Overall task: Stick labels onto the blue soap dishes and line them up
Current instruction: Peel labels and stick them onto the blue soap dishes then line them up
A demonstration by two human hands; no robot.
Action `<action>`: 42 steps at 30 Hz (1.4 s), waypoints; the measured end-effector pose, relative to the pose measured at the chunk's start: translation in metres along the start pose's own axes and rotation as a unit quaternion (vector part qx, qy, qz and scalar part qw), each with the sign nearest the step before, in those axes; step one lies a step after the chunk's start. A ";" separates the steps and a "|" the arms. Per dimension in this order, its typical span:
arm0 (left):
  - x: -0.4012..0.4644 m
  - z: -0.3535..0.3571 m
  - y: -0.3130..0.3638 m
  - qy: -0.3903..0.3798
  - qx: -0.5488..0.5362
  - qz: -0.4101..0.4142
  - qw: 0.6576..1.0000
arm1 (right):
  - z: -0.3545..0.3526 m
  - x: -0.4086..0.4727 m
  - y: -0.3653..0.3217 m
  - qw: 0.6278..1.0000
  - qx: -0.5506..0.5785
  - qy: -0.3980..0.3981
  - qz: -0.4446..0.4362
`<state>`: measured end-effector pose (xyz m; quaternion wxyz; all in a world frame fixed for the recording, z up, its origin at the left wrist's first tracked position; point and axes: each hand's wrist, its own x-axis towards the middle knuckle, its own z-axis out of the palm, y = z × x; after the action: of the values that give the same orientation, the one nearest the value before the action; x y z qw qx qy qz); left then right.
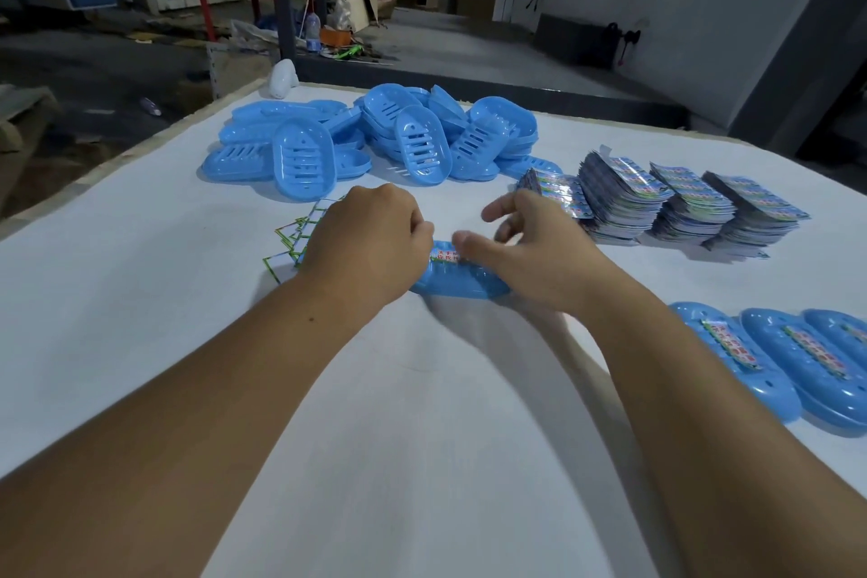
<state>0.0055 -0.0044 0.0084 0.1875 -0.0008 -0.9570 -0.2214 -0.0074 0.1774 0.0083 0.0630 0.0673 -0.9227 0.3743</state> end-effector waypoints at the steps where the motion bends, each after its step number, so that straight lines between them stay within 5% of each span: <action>1: 0.000 0.000 0.000 0.002 0.002 -0.002 1.000 | 0.001 -0.003 -0.001 0.999 -0.024 -0.028 -0.029; 7: 0.000 0.000 -0.004 0.007 0.012 0.004 1.000 | 0.009 -0.013 -0.007 0.987 -0.082 -0.103 -0.092; 17: -0.005 -0.006 -0.002 0.019 0.006 0.013 1.000 | -0.005 -0.045 -0.008 0.973 -0.225 0.051 0.029; 25: -0.014 -0.013 0.004 0.007 -0.005 0.035 0.999 | -0.025 -0.106 0.015 0.926 -0.346 0.111 0.107; 42: -0.021 -0.018 0.011 0.004 -0.009 0.048 0.999 | -0.061 -0.124 0.056 0.929 -0.292 0.175 0.148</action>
<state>0.0329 -0.0002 0.0206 0.2018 -0.0475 -0.9530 -0.2209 0.1086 0.2693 -0.0069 0.1840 -0.1577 -0.9651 0.0996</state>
